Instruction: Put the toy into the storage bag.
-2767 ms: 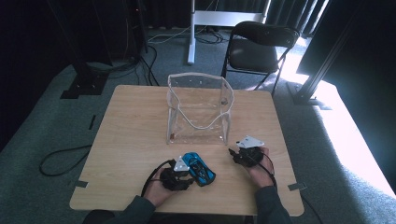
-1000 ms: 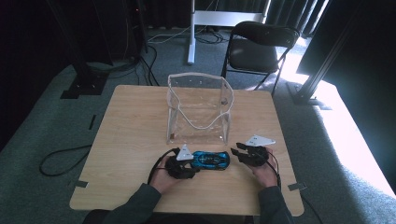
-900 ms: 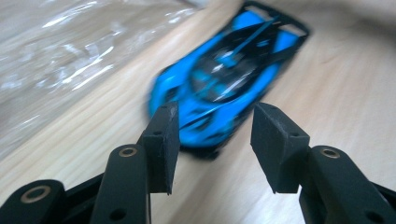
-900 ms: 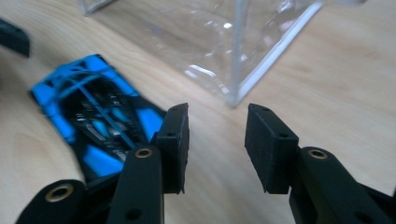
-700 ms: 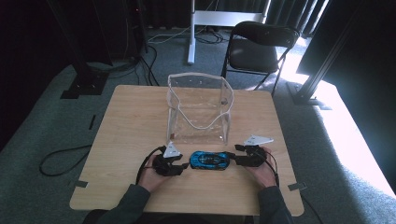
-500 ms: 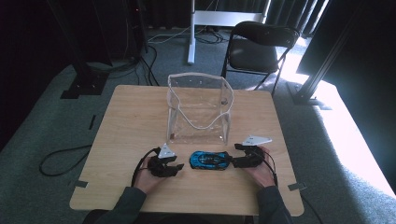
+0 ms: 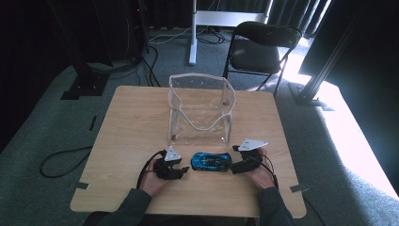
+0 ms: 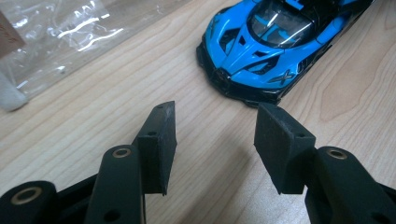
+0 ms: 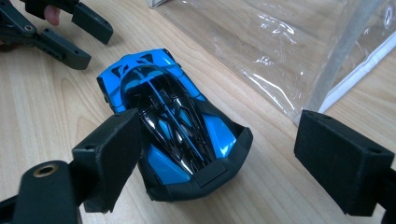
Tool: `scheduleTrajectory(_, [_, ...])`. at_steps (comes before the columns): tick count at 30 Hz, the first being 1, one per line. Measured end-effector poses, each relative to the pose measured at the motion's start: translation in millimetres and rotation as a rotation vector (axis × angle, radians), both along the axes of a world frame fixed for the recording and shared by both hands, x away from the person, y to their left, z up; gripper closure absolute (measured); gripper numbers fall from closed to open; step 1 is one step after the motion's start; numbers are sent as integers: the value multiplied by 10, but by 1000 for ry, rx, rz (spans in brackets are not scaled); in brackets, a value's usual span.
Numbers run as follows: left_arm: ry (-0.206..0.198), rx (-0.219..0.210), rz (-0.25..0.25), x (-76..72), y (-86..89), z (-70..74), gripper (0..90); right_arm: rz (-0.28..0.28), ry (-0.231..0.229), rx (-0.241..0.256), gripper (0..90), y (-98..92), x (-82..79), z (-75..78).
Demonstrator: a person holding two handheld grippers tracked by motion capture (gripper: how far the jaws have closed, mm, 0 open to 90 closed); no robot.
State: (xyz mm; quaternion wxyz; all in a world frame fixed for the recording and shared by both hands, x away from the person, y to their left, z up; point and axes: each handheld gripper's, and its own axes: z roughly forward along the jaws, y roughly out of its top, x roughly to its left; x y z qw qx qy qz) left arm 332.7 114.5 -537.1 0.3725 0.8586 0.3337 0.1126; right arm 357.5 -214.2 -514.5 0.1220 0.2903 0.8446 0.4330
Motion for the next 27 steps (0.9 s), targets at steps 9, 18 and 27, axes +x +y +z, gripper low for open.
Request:
scheduleTrajectory(9, [2,-1,-10,14,-86,-29,484,64,-25,-61,150,82,-3,-101])
scheduleTrajectory(18, [-8,14,-35,11,-168,-29,482,122,-11,-78,171,159,26,-185])
scheduleTrajectory(27, [-9,-7,23,87,-148,-13,506,124,-5,-88,191,161,-9,-188])
